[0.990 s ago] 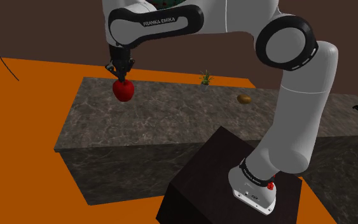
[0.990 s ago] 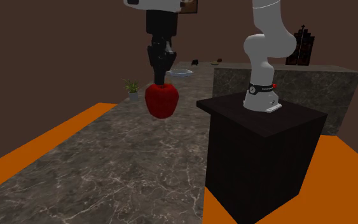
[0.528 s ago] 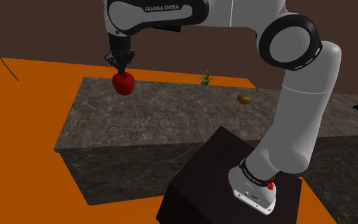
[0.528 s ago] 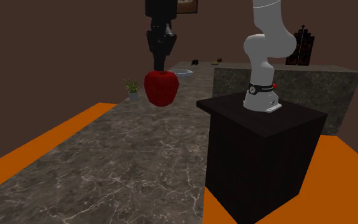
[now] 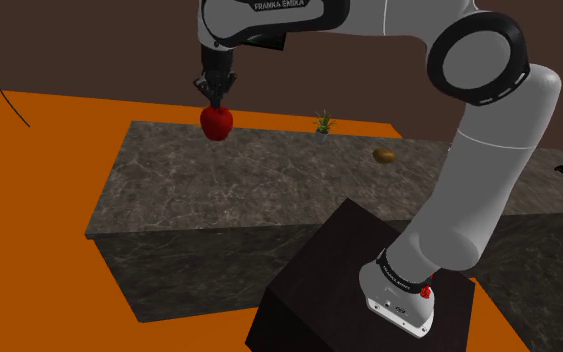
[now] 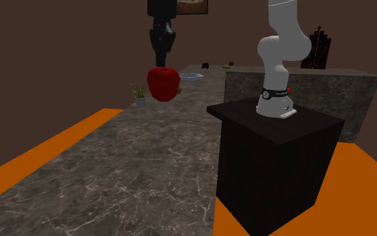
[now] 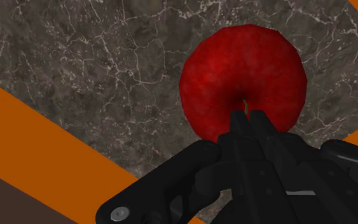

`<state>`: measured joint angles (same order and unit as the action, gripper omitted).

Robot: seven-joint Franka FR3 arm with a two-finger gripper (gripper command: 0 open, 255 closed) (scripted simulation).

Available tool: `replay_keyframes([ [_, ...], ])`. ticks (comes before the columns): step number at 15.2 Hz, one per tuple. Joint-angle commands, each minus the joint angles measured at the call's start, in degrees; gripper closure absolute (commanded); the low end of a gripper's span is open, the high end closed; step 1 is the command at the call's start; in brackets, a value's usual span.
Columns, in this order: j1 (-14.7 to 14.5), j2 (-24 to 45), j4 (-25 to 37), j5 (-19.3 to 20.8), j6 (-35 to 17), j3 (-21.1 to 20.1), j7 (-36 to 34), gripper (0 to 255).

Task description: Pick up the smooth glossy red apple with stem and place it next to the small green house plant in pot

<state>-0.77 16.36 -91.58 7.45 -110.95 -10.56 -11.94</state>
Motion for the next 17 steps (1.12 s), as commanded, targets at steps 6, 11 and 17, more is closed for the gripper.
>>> replay_keyframes([
  [6,6.1,-3.8,-5.3,-1.9,-2.3,3.0,9.3,255],
  [11,10.1,-5.0,-6.9,-3.1,-3.2,5.3,15.9,255],
  [17,14.7,-4.7,-6.6,-4.3,-3.5,8.2,23.8,255],
])
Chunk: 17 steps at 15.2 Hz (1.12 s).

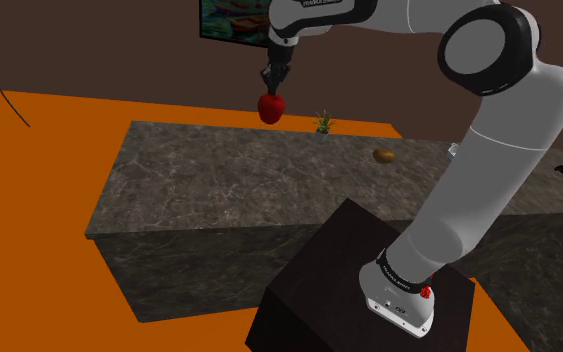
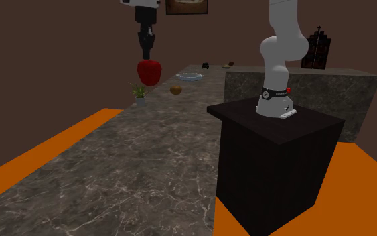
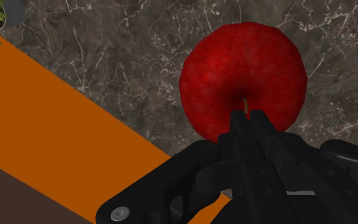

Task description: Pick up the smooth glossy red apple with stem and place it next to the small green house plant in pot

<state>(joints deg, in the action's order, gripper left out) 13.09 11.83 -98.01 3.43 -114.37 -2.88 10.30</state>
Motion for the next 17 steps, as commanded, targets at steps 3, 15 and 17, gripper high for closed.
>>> replay_keyframes([
  [3,3.2,0.7,1.0,-0.9,0.0,1.9,5.5,255],
  [15,12.8,8.8,12.5,-3.9,3.1,6.5,20.5,255],
  [17,14.5,11.0,15.8,-4.5,4.1,7.1,22.8,255],
])
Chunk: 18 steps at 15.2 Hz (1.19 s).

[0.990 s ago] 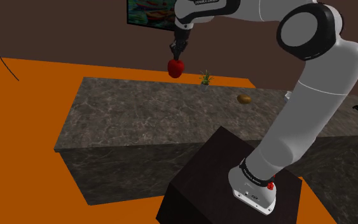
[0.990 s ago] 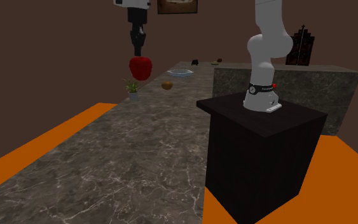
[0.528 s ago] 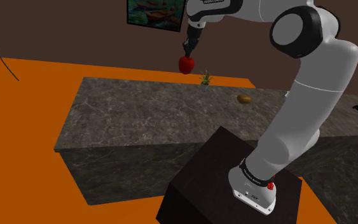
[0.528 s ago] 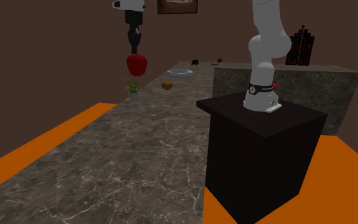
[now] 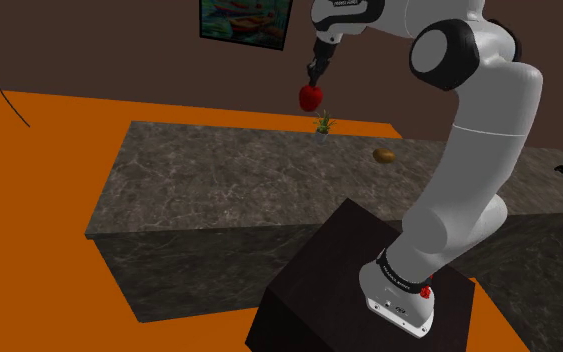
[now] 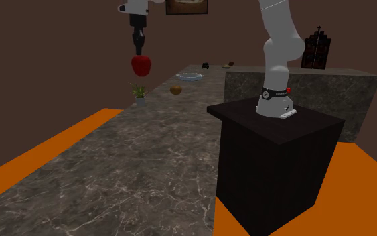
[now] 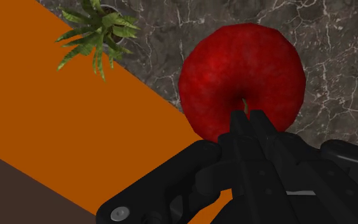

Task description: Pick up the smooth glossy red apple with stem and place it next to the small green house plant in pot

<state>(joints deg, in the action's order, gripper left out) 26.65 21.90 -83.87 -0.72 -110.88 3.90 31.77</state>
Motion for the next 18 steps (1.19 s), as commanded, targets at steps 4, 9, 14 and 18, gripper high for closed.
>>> replay_keyframes([
  [4,2.3,3.0,3.1,-0.8,0.1,0.7,3.1,255],
  [9,2.2,3.5,0.0,-0.8,-3.5,0.6,3.1,255],
  [14,2.2,4.3,-2.6,-0.9,-6.9,0.6,3.2,255],
  [18,2.2,5.2,-4.4,-1.0,-9.6,0.6,3.2,255],
])
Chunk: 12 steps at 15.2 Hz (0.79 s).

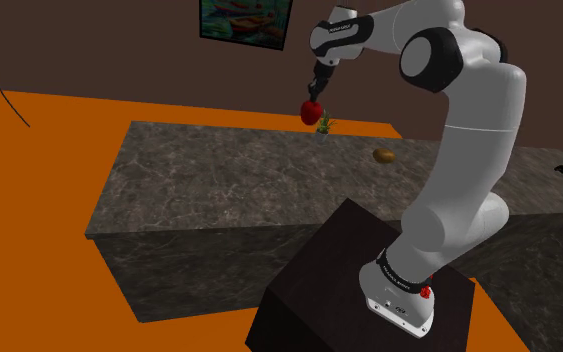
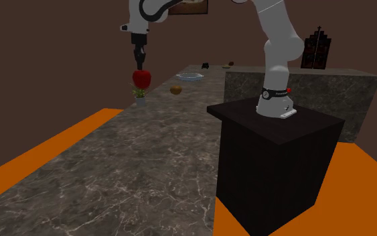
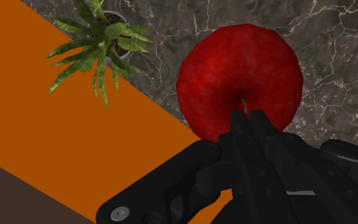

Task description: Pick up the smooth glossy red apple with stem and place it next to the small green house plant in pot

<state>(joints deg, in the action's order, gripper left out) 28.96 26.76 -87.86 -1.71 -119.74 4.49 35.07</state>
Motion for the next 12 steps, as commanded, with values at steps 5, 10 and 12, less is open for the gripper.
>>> replay_keyframes([
  [5,-0.1,1.6,-2.3,-0.1,-3.9,-0.1,0.0,255],
  [10,0.0,3.2,-3.8,-0.3,-7.0,-0.2,0.0,255],
  [12,0.0,3.9,-4.3,-0.3,-8.2,-0.2,0.1,255],
])
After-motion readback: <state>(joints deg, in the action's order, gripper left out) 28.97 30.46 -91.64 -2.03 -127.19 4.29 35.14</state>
